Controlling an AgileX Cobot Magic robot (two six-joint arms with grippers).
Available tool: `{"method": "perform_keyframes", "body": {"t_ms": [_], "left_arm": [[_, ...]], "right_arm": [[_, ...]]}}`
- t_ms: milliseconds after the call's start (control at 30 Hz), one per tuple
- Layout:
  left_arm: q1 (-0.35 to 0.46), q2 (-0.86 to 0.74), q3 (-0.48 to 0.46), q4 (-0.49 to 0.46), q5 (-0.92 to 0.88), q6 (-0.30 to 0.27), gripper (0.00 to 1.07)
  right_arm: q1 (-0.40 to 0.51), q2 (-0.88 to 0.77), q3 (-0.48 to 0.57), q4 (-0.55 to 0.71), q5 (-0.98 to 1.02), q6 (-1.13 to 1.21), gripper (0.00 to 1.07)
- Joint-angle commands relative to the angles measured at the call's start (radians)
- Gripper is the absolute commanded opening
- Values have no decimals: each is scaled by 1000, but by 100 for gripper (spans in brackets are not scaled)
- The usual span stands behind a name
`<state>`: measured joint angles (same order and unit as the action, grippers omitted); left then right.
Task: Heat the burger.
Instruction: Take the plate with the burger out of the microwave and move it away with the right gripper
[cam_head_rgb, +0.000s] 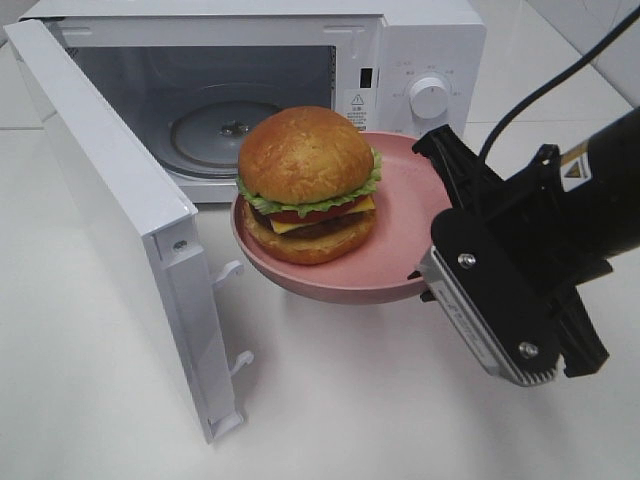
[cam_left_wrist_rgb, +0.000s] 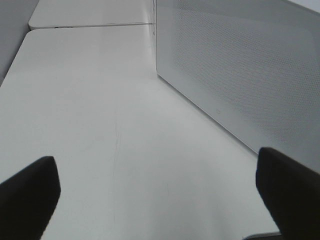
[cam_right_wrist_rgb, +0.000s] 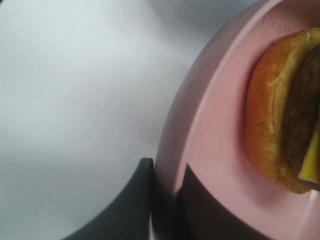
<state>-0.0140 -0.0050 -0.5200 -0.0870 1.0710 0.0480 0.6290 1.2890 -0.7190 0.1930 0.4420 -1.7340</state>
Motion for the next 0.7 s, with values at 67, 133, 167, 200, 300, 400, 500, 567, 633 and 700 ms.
{"method": "perform_keyframes", "body": {"t_ms": [67, 133, 167, 200, 300, 400, 500, 567, 633, 700], "left_arm": [[2, -7, 3, -4, -3, 2, 100], [2, -7, 3, -4, -3, 2, 100], [2, -7, 3, -4, -3, 2, 100], [2, -7, 3, -4, -3, 2, 100], [2, -7, 3, -4, -3, 2, 100], [2, -7, 3, -4, -3, 2, 100], [2, -7, 3, -4, -3, 2, 100], [2, -7, 3, -4, -3, 2, 100], [2, -7, 3, -4, -3, 2, 100], [2, -7, 3, -4, -3, 2, 100]], "right_arm": [[-1, -102, 49, -26, -53, 58, 0], [-1, -163, 93, -36, -51, 91, 0], [-1, -163, 93, -36, -51, 91, 0], [-1, -181, 104, -40, -50, 101, 0], [-1, -268, 159, -57, -40, 140, 0], [-1, -288, 170, -57, -32, 145, 0], [-1, -358, 215, -59, -14, 163, 0], [-1, -377, 223, -62, -6, 166, 0], [-1, -440, 250, -110, 32, 236, 1], [-1, -452, 256, -122, 42, 254, 0]]}}
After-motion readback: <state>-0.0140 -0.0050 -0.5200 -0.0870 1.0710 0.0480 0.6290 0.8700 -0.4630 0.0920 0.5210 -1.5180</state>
